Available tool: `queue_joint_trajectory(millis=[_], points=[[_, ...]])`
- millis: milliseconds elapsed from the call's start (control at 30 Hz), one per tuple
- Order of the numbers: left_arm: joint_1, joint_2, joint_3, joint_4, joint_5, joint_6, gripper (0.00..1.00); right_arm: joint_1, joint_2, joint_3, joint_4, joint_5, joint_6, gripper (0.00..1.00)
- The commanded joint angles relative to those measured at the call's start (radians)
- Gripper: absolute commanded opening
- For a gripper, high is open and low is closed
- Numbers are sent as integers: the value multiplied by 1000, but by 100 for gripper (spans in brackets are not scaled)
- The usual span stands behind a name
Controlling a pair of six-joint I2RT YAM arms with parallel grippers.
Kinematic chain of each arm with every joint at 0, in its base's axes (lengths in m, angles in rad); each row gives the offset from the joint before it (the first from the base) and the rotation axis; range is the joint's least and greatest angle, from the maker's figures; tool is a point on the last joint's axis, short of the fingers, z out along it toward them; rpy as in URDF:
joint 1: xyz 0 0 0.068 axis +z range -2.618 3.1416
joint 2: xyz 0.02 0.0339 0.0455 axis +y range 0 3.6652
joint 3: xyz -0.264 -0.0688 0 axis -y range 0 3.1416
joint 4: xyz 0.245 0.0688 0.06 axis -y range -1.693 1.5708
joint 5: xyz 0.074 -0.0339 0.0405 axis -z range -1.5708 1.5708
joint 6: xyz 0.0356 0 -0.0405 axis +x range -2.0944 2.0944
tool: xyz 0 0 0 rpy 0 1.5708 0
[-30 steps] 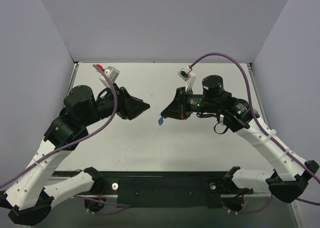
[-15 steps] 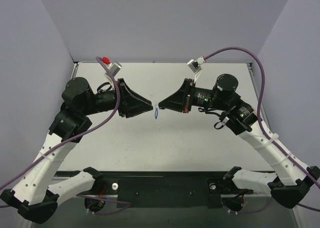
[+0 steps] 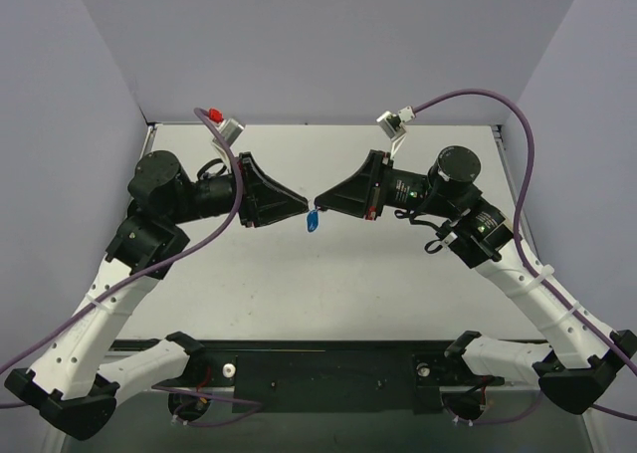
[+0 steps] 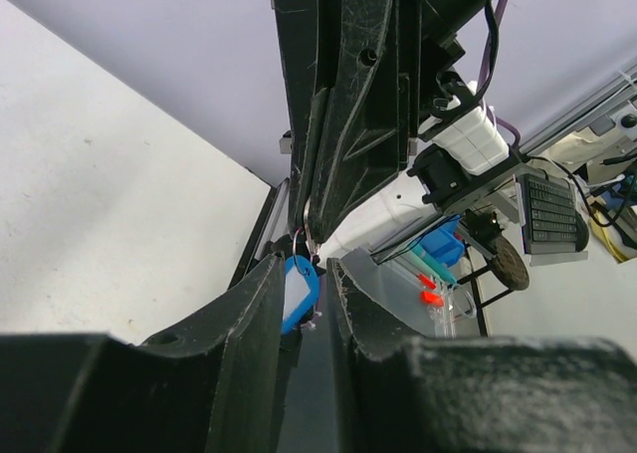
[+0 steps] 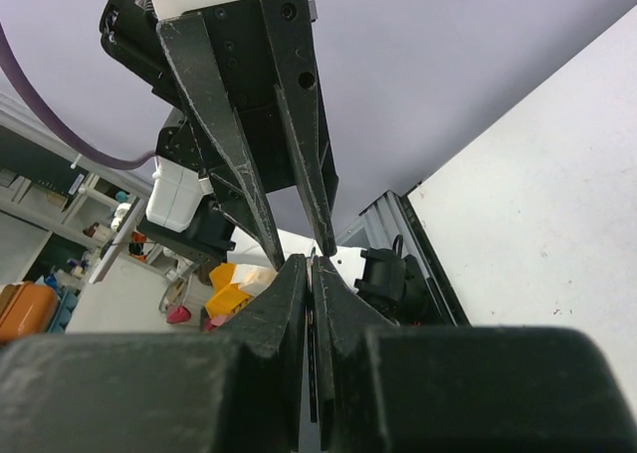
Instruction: Remove the keys from the keyring
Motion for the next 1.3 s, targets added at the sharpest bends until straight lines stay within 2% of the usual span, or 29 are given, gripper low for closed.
queue_joint_trajectory(millis=[0, 200, 333, 367, 433, 600, 867, 1267], points=[[3, 6, -6, 97, 14, -27, 32, -7, -6, -1, 83, -26, 15, 0], [3, 15, -12, 129, 20, -46, 24, -7, -7, 0, 81, -29, 18, 0], [-5, 18, -30, 169, 26, -72, 11, -7, -9, 0, 78, -21, 16, 0], [-9, 16, -33, 170, 23, -73, 5, -7, -9, 0, 80, -15, 16, 0], [-20, 16, -42, 179, 13, -78, 0, -5, -6, 3, 87, -13, 24, 0], [-61, -1, -73, 181, -89, -76, 0, -5, -7, 5, 74, 20, 15, 0], [-192, -17, -88, 181, -378, -101, 0, -7, -12, -15, 81, 92, 18, 0], [-224, -37, -98, 181, -557, -138, 0, -7, -27, -32, 74, 152, 5, 0]])
